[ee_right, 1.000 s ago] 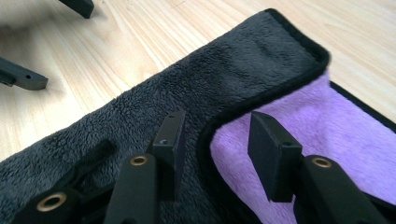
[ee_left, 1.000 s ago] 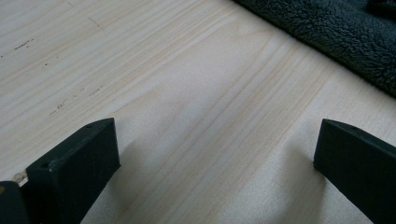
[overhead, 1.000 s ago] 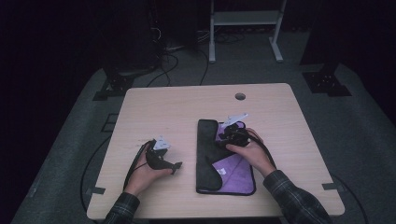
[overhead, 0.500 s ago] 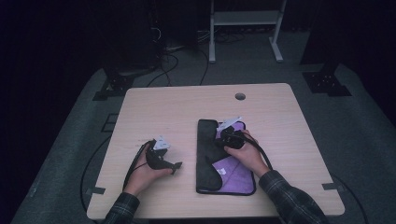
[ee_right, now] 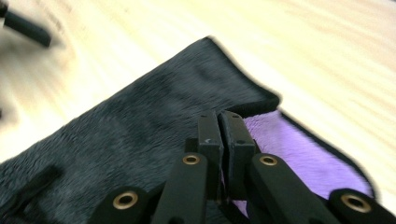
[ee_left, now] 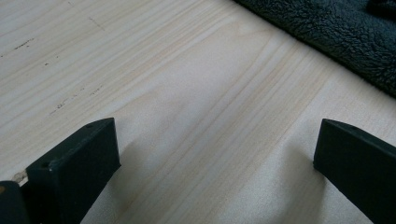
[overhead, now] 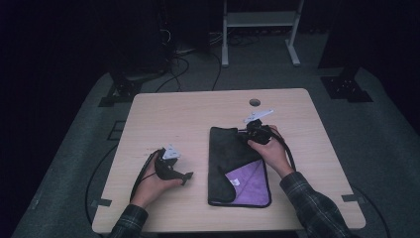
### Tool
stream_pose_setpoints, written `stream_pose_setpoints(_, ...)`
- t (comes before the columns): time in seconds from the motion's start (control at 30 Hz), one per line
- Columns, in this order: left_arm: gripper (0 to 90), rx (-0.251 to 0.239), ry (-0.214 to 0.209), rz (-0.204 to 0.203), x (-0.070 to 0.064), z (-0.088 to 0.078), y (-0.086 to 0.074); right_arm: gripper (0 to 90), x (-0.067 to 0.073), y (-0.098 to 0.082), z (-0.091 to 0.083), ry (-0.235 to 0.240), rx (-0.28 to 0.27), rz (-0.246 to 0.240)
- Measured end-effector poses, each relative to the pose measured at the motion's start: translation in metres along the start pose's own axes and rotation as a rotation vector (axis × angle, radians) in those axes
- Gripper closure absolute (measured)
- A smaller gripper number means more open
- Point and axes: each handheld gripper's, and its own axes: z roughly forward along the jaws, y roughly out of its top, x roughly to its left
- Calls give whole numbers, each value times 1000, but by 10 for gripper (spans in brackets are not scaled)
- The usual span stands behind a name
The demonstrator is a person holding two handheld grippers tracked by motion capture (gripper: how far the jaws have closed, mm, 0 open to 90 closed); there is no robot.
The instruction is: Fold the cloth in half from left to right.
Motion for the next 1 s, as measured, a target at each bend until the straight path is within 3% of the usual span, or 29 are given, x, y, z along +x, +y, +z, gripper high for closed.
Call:
stream_pose_setpoints(0.2, 0, 0, -1, -2, 0, 0, 0, 866, -22, 1, -7, -28, -28, 60)
stream_pose_setpoints(0.53, 0, 0, -1, -3, 0, 0, 0, 866, -61, -20, 5, -97, 3, 157)
stream_pose_setpoints(0.7, 0, 0, 0, -3, 0, 0, 0, 864, -71, -30, 16, -145, 19, 167)
stream_pose_setpoints(0.8, 0, 0, 0, -4, 0, 0, 0, 858, -75, -33, 22, -198, 51, 146)
stream_pose_setpoints(0.93, 0, 0, -1, -4, 0, 0, 0, 762, -79, -35, 21, -199, 37, 177)
stream_pose_setpoints(1.0, 0, 1, 0, -3, 0, 0, 0, 716, -79, -33, 16, -171, 14, 187)
